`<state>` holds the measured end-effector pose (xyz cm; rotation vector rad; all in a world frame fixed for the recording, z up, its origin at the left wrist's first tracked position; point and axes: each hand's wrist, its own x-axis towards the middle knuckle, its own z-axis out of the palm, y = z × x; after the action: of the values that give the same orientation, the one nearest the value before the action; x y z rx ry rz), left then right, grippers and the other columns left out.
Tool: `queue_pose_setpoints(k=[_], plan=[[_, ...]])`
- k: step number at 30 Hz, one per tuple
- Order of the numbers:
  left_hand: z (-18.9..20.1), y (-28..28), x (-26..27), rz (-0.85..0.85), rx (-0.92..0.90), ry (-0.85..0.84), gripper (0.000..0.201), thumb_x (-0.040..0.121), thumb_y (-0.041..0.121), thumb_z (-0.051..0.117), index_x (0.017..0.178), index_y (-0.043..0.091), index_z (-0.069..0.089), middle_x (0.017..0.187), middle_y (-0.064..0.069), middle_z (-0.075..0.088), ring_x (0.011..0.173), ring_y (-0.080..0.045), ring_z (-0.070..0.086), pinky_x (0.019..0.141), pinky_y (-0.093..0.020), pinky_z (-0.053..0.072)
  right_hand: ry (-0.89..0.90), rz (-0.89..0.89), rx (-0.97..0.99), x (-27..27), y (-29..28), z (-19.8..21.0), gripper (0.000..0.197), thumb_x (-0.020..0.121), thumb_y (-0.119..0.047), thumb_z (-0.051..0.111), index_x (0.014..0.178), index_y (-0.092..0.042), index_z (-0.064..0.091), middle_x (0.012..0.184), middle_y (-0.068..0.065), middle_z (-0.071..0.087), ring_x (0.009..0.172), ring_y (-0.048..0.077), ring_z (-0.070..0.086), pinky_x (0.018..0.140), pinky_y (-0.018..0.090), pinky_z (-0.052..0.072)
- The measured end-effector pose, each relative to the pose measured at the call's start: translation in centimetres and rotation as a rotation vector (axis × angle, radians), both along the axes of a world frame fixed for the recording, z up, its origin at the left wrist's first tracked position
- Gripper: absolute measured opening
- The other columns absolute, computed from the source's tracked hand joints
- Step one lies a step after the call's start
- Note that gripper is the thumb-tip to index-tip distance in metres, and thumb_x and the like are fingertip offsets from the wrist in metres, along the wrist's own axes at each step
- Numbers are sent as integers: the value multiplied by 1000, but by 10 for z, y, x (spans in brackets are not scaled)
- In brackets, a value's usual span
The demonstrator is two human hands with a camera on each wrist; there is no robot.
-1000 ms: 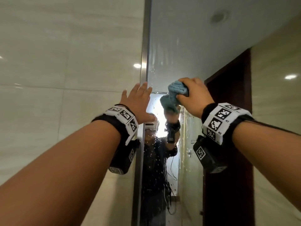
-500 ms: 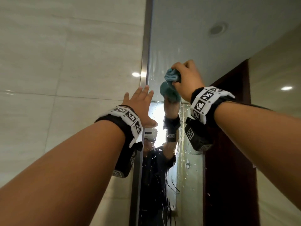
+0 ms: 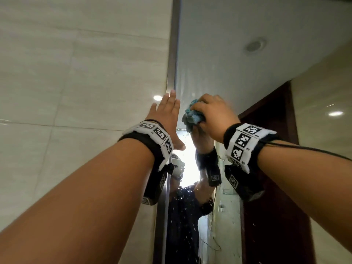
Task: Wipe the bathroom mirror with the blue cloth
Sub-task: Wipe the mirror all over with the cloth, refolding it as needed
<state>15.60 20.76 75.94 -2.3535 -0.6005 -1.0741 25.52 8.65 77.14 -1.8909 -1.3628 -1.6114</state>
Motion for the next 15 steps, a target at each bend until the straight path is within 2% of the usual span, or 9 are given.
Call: queue_pose_setpoints(k=[3, 7, 9, 11, 12, 14, 15], plan=[[-2, 4, 2, 20, 24, 5, 131, 67, 67, 69, 149, 9, -15, 152, -8, -31, 143, -23, -22, 117, -44, 0, -84, -40, 40, 6, -1, 21, 37, 84, -17, 58, 120, -24, 57, 120, 3, 52, 108, 27, 45, 87, 37, 39], [-1, 6, 5, 18, 9, -2, 132, 66, 67, 70, 149, 9, -15, 152, -6, -32, 143, -23, -22, 118, -44, 1, 28, 91, 235, 15, 6, 36, 37, 86, -18, 55, 123, -25, 56, 123, 2, 51, 110, 27, 44, 90, 33, 35], [0, 5, 6, 20, 8, -2, 133, 65, 67, 71, 149, 9, -14, 152, -7, -32, 143, -24, -21, 118, -44, 3, 27, 84, 230, 20, 13, 26, 43, 89, -30, 51, 132, -24, 49, 135, 2, 46, 117, 27, 40, 98, 31, 31], [0, 4, 6, 20, 9, -7, 133, 65, 66, 71, 149, 8, -14, 153, -8, -31, 143, -24, -20, 119, -43, 4, 37, 63, 196, 22, 17, 10, 53, 93, -46, 43, 140, -24, 39, 147, 0, 34, 130, 25, 30, 108, 32, 22], [0, 4, 6, 20, 10, -11, 133, 64, 66, 72, 149, 8, -13, 153, -8, -30, 143, -24, -20, 119, -43, 5, 37, 53, 168, 24, 18, 4, 55, 94, -49, 39, 143, -24, 35, 151, -1, 28, 134, 24, 24, 111, 31, 17], [0, 3, 6, 23, 13, -22, 133, 63, 66, 72, 150, 8, -11, 153, -8, -29, 144, -24, -19, 119, -44, 5, 19, 42, 115, 25, 18, 3, 53, 96, -42, 40, 145, -24, 31, 153, 0, 24, 138, 24, 20, 112, 29, 12], [-1, 3, 7, 27, 12, -24, 133, 63, 66, 73, 150, 8, -11, 154, -8, -29, 144, -23, -19, 119, -44, 5, 23, 66, 99, 26, 16, 7, 53, 96, -36, 44, 145, -23, 30, 151, 3, 29, 135, 24, 26, 110, 29, 17]])
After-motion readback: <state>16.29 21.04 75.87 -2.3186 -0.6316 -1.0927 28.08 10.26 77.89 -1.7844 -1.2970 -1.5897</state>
